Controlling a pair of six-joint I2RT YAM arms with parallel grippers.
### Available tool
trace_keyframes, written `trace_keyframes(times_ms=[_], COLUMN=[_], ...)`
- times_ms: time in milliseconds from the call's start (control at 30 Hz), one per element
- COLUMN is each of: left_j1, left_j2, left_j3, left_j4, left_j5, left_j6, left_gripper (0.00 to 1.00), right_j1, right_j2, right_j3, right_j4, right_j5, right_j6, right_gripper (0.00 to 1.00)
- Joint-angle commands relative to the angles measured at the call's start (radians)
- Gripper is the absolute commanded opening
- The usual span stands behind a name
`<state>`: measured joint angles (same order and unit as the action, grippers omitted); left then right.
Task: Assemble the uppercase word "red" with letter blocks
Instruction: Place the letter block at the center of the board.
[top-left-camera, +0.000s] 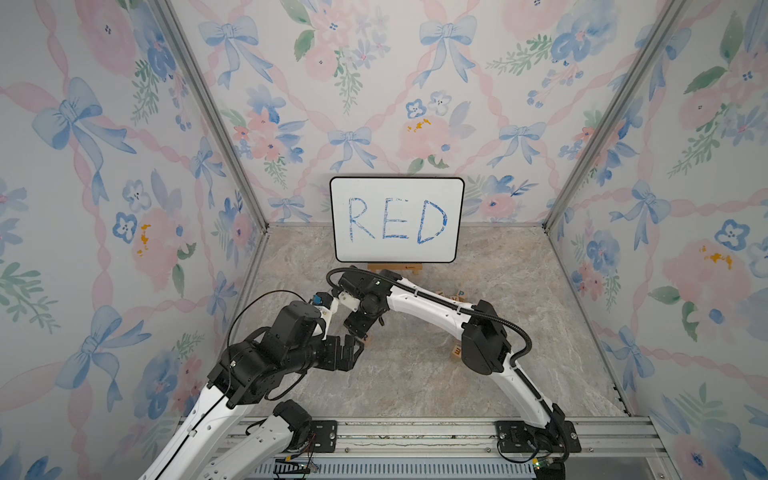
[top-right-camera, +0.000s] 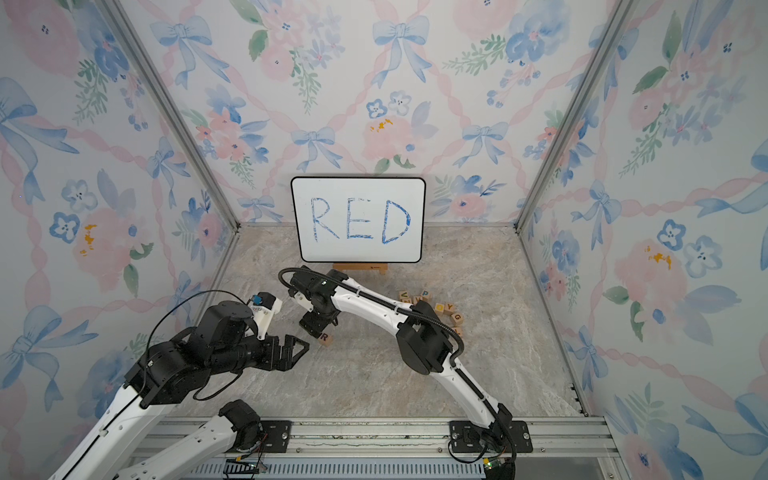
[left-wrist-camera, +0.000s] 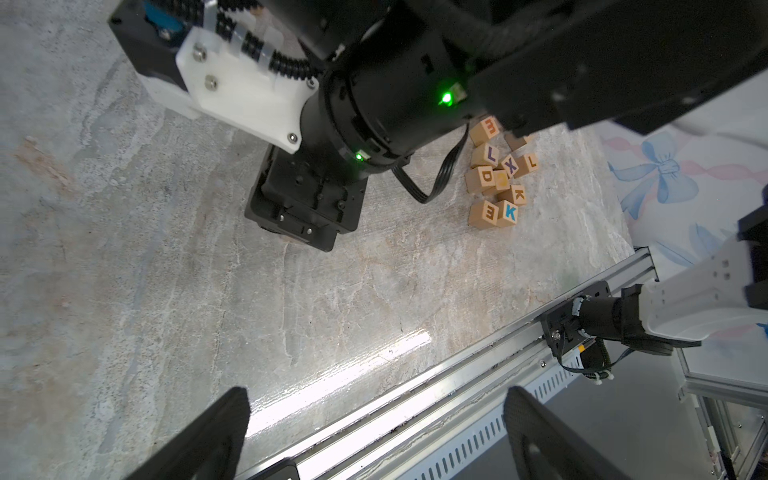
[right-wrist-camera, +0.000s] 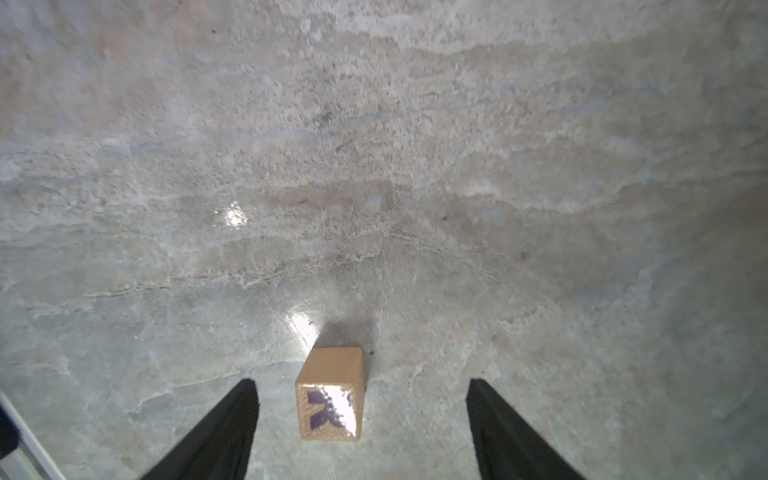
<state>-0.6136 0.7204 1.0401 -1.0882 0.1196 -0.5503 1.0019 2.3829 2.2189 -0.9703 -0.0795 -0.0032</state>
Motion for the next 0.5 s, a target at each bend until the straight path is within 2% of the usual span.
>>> trace_keyframes(times_ms=[0, 133, 467], left_j1=[0.005, 0.005, 0.006], left_j2=[0.019, 0.045, 0.127], left_j3=[0.015, 0.016, -0.011], left_j4=[-0.016, -0.012, 0.012], left_j5=[-0.028, -0.049, -0.096], left_j6=[0.029, 0.036, 0.091], left_gripper=[0.98, 0.98, 0.98], right_j1=[-0.027, -0.056, -0.113], right_j2=[-0.064, -0.133, -0.295], right_j3=[-0.034, -0.120, -0.313], right_j4=[0.027, 0.075, 0.106], right_j5=[-0.056, -0.072, -0.050], right_j6=[0.054, 0.076, 0.103], right_gripper=[0.88, 0.99, 0.97])
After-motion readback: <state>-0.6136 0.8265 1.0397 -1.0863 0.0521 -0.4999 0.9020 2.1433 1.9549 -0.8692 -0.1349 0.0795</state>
